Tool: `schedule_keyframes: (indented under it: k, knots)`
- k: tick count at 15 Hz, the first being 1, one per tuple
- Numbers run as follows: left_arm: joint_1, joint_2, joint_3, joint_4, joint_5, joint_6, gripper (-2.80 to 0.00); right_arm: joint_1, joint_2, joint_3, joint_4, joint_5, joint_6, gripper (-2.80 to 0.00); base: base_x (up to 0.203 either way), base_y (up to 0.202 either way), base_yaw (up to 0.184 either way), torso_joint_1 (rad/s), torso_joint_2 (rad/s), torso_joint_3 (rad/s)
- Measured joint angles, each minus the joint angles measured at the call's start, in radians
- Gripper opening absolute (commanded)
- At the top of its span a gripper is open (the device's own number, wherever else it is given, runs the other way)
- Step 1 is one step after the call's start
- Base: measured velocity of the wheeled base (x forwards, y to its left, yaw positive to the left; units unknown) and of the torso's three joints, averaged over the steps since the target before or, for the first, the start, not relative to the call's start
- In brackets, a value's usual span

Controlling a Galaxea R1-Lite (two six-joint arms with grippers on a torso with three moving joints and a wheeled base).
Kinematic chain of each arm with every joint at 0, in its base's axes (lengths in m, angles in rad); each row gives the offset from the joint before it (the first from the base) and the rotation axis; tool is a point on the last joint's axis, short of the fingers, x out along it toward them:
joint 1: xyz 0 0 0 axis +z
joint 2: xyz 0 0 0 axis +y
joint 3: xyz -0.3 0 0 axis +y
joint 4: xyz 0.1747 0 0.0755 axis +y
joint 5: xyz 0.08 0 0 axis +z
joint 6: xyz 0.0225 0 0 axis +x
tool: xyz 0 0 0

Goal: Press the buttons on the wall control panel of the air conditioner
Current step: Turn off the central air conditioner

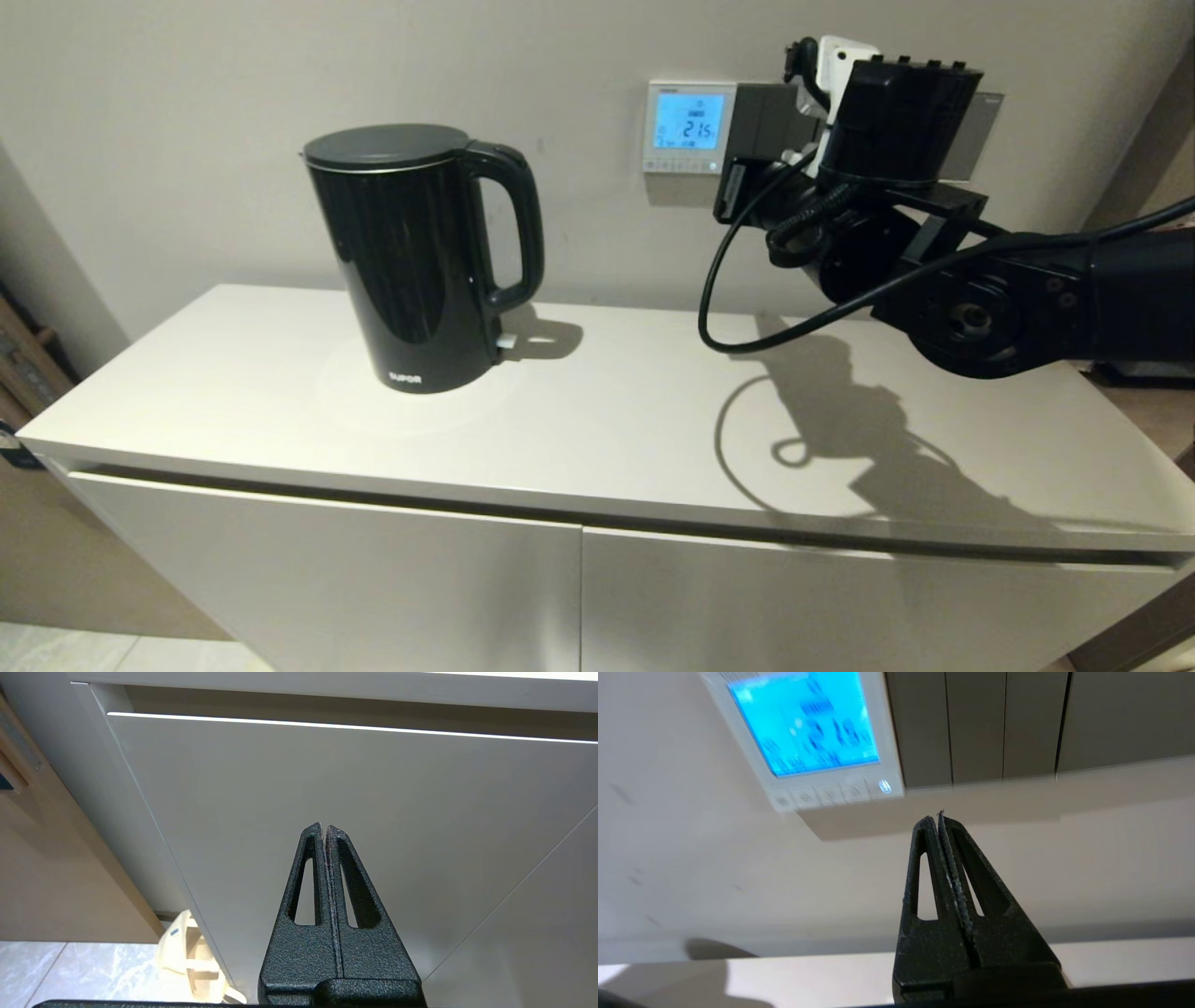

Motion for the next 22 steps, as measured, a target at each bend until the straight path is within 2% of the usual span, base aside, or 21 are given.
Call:
schedule_keyframes:
  k: [9, 22]
  knots:
    - [0.000, 0.000, 0.000, 0.000, -0.001, 0.000, -2.80, -0.009, 0.044, -0.025, -0.001, -0.001, -0.010, -2.80, 0.000, 0.000, 0.000, 0.000, 0.00, 0.000]
    - [0.000, 0.000, 0.000, 0.000, 0.000, 0.000, -2.80, -0.011, 0.119, -0.133, -0.003, 0.001, -0.035, -2.80, 0.000, 0.000, 0.000, 0.000, 0.00, 0.000]
